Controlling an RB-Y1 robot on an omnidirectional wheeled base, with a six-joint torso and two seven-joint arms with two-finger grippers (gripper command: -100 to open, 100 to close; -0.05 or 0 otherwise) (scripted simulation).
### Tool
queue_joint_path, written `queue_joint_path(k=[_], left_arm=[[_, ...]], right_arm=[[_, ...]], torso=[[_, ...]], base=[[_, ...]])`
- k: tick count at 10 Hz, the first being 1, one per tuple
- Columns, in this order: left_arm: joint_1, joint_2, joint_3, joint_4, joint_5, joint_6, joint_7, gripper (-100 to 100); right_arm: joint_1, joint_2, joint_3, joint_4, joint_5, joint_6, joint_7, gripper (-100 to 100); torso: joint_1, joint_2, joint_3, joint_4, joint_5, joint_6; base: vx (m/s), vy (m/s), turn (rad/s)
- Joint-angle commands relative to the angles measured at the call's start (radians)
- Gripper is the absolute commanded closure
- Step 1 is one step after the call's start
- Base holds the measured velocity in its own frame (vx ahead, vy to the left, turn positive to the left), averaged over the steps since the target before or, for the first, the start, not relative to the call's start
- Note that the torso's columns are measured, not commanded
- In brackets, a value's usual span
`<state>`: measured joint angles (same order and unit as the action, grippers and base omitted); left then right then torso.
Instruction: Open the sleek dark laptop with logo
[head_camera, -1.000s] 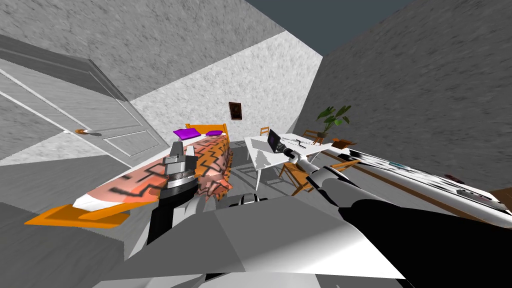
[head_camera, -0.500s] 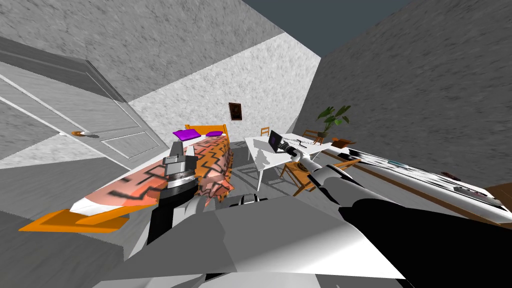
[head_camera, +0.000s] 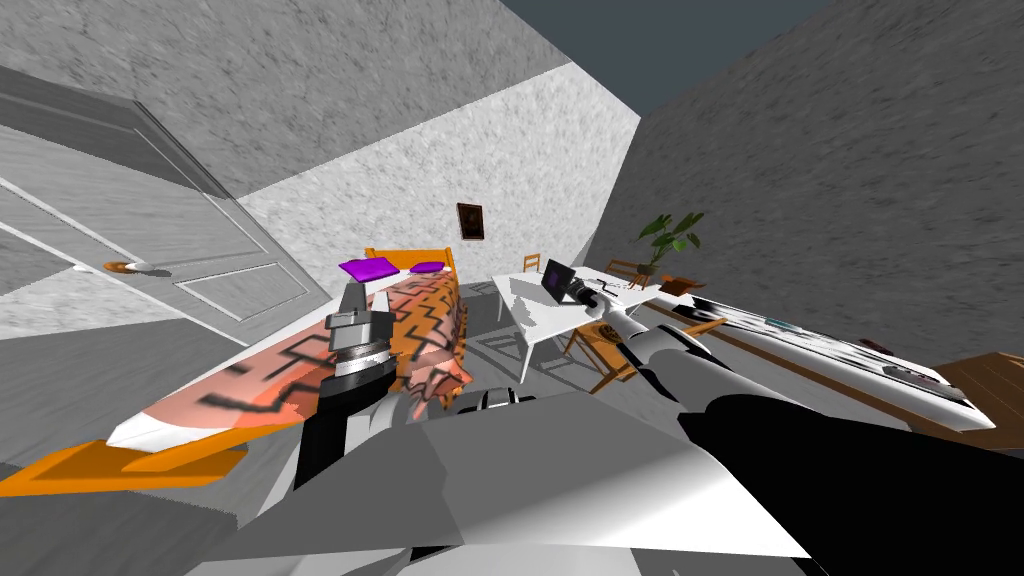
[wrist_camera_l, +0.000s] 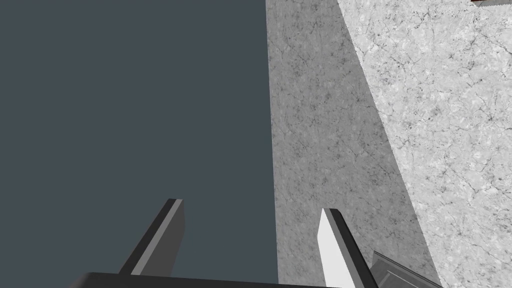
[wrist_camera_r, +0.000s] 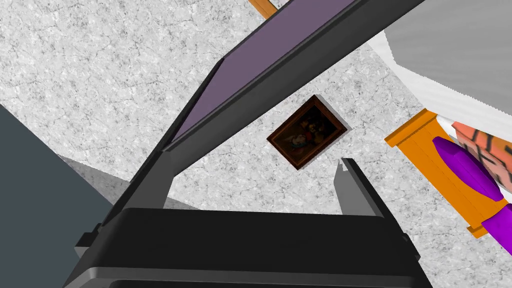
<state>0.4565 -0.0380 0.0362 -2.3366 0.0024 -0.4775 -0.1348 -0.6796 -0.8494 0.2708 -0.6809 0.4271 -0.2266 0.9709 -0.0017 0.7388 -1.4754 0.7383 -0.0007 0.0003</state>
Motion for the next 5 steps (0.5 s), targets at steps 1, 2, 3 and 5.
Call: queue_joint_path(k=[1,2,3,5], left_arm=[[0.0,0.0,0.0,0.0,0.0,0.0,0.0,0],[0.0,0.0,0.0,0.0,0.0,0.0,0.0,0],[0.0,0.0,0.0,0.0,0.0,0.0,0.0,0],[0.0,0.0,0.0,0.0,0.0,0.0,0.0,0]], right_arm=[[-0.002,-0.025,-0.022,0.001,0.007,0.031,0.023,-100],[-0.007,-0.032,-0.029,0.003,0.01,0.042,0.03,-100],[-0.013,-0.044,-0.04,0.008,0.016,0.061,0.042,-100],[-0.016,-0.048,-0.044,0.01,0.017,0.068,0.046,-100]], torso=[[0.005,0.0,0.0,0.0,0.002,0.0],[0.004,-0.001,0.0,0.0,0.002,-0.001],[0.0,-0.002,-0.001,-0.001,0.001,-0.001],[0.001,-0.002,-0.001,-0.001,0.0,0.0]], base=[[0.032,0.144,-0.035],[0.052,0.101,-0.017],[0.066,0.126,-0.061],[0.043,0.087,-0.029]])
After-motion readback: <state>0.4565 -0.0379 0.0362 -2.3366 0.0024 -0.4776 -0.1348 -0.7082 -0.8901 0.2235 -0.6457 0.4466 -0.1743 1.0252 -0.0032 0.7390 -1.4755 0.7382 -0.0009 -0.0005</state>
